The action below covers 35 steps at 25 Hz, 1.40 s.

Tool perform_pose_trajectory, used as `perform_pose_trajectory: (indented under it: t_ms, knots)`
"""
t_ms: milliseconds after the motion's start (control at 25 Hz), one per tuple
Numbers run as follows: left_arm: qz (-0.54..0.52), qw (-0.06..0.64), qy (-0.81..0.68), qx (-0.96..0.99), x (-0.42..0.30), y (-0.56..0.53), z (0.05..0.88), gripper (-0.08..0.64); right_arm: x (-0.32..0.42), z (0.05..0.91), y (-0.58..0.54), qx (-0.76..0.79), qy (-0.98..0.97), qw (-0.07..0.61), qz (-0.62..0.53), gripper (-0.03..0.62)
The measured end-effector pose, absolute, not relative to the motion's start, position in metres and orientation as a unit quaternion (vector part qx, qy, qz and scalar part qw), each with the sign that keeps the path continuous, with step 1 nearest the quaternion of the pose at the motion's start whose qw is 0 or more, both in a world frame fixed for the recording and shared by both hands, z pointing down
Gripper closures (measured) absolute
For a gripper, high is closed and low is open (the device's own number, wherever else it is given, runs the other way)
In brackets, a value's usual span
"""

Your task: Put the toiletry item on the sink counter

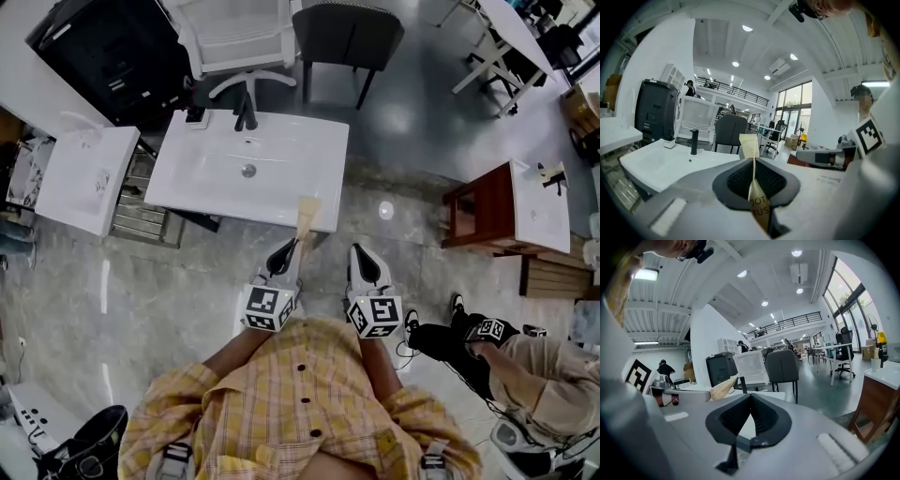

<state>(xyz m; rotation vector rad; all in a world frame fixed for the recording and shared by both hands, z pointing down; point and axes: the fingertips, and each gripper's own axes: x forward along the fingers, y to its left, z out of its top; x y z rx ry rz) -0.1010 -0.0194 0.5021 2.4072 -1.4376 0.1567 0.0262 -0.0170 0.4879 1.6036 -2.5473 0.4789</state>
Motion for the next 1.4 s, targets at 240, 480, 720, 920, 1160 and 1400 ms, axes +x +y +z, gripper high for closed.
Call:
perform_pose_trajectory:
  t_ms: [240,480,720,920,1160,1400]
  knots:
    - [0.055,0.175,-0.485,0.855,-0.112,-0.067,0.508,0.548,0.013,0.491,-0.058,0.543,-0.823,0.051,0.157,0.592]
    - [0.057,0.186,-0.468,0.862,-0.113,-0.095,0.515,0.548,0.011,0.495,-0.083,0.561,-0.810,0.057,0.159,0.592]
    - [0.061,0.199,-0.463,0.861,-0.108,-0.110,0.523,0.548,0.016,0.501,-0.094,0.568,-0.804,0.064,0.163,0.592]
    - [0.074,0.211,-0.470,0.854,-0.098,-0.120,0.531,0.548,0.024,0.501,-0.104,0.562,-0.807,0.063,0.167,0.592]
    - [0.090,0.238,-0.480,0.840,-0.089,-0.134,0.543,0.548,0.033,0.512,-0.116,0.548,-0.814,0.064,0.181,0.592]
    - [0.099,0.252,-0.496,0.825,-0.080,-0.153,0.551,0.548,0.035,0.517,-0.122,0.531,-0.823,0.066,0.188,0.592]
